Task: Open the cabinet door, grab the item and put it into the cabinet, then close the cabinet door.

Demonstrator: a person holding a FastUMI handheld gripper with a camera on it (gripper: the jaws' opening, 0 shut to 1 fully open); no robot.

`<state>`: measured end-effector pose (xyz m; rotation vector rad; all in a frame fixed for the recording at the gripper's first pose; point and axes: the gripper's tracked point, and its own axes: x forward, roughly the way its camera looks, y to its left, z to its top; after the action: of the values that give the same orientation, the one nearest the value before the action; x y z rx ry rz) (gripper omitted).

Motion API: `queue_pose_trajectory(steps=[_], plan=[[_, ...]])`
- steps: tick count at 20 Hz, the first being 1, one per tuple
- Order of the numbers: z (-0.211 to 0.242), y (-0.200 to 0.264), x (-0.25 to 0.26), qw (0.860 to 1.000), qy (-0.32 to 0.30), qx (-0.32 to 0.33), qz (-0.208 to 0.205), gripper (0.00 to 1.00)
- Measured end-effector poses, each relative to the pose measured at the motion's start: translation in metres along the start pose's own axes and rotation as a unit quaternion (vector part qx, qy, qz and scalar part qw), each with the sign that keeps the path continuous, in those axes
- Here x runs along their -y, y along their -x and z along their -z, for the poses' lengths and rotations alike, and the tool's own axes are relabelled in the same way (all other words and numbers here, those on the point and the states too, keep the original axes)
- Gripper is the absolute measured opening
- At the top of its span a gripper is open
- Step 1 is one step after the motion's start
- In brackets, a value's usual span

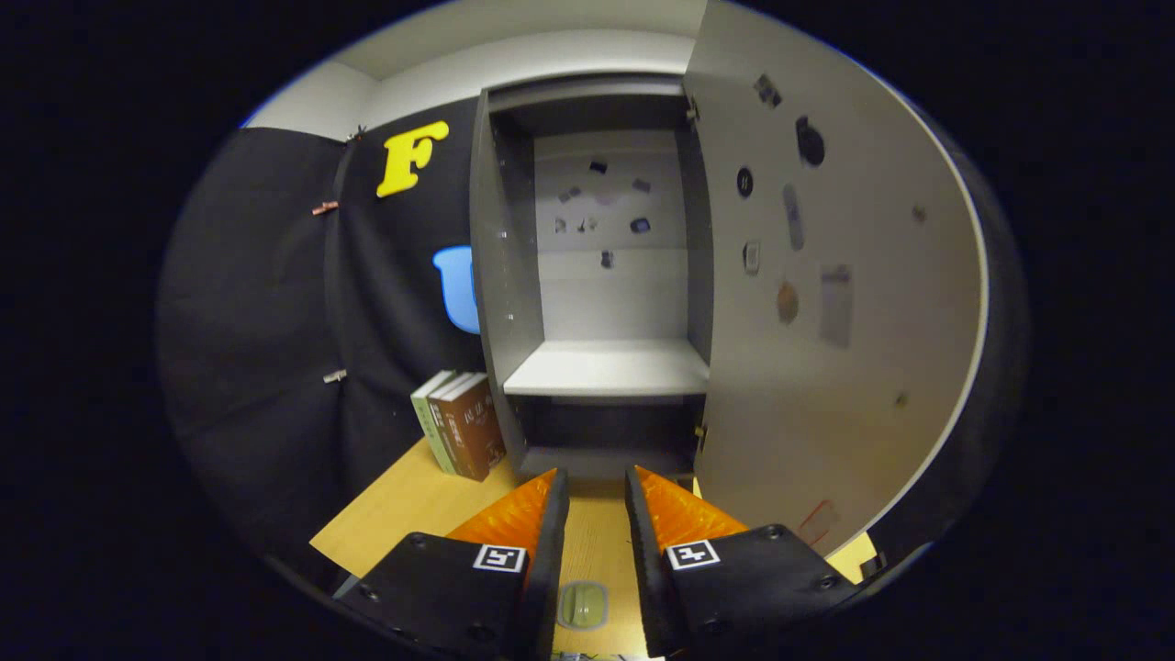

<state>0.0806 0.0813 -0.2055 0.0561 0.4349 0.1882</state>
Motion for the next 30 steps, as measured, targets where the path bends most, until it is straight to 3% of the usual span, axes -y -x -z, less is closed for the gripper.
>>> queue_pose_trajectory(steps=[6,10,13,16,21,25,26,27,29,30], plan=[[0.138,-0.037,-0.006,0.983,-0.018,-0.179,0.032,0.45],[0.218,-0.052,0.000,0.963,-0.030,-0.266,0.047,0.45],[0.272,-0.046,0.013,0.937,-0.041,-0.339,0.071,0.45],[0.296,-0.053,0.016,0.926,-0.038,-0.367,0.076,0.42],[0.308,-0.061,0.019,0.920,-0.010,-0.386,0.064,0.43],[0.330,-0.061,0.021,0.902,0.005,-0.428,0.061,0.43],[0.324,-0.063,0.022,0.906,0.003,-0.420,0.060,0.43],[0.326,-0.070,0.026,0.909,0.006,-0.410,0.071,0.36],[0.328,-0.065,0.031,0.903,0.006,-0.423,0.080,0.21],[0.326,-0.068,0.031,0.904,0.002,-0.420,0.083,0.21]])
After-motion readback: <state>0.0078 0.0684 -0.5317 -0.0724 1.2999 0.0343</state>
